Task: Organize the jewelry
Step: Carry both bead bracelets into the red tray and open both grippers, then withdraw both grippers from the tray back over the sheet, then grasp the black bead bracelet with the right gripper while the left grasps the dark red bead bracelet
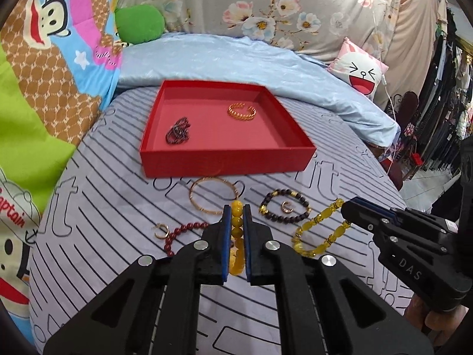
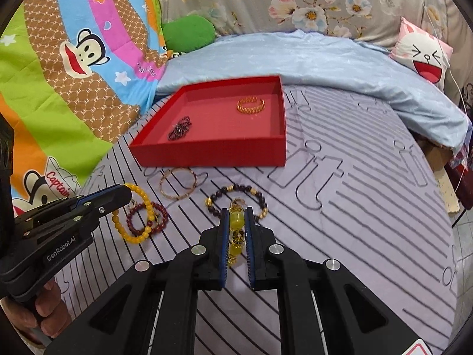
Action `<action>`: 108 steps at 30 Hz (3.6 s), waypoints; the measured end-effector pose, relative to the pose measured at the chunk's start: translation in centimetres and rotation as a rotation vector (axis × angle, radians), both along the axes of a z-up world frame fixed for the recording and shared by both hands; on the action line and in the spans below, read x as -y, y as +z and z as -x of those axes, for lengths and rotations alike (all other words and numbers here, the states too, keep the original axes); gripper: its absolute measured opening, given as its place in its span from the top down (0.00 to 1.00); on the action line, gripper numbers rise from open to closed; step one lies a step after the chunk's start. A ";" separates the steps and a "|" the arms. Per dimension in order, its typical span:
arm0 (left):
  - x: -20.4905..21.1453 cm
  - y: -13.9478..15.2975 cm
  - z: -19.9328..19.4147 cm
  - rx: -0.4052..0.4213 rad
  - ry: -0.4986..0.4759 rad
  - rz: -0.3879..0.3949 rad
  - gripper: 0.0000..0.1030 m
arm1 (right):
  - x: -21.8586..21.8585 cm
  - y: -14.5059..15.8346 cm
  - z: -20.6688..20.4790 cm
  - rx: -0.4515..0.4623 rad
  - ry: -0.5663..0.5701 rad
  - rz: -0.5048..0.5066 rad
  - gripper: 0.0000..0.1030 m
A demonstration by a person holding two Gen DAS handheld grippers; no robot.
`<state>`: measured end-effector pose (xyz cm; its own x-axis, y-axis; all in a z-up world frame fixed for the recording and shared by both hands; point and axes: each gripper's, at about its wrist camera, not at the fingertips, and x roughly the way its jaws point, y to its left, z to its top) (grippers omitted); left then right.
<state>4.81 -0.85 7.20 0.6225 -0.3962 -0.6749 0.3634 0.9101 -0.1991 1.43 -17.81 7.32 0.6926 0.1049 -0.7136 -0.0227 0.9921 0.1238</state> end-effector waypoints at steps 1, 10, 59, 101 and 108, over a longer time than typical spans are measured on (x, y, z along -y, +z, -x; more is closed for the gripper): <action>0.2 0.4 0.0 0.007 -0.006 0.002 0.93 | 0.1 0.5 -0.3 0.006 0.005 -0.006 0.91; 1.8 4.8 -4.4 0.091 -0.064 0.021 0.93 | 1.0 4.6 -5.8 0.056 0.042 -0.004 0.91; -1.9 1.5 -15.3 0.038 0.140 -0.065 0.55 | 0.8 1.2 -13.0 0.002 0.006 0.055 0.58; -3.3 -7.5 -1.8 -0.090 0.235 -0.109 0.48 | 1.7 -5.6 -4.3 -0.109 -0.094 0.025 0.58; -3.5 -7.5 -1.9 -0.091 0.235 -0.098 0.49 | 1.6 -6.5 -5.9 -0.116 -0.099 0.032 0.59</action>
<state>6.70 2.66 -0.30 0.6250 -0.1779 -0.7601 0.1247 0.9839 -0.1278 7.33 -19.38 0.83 0.6109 0.0157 -0.7916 0.0885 0.9922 0.0880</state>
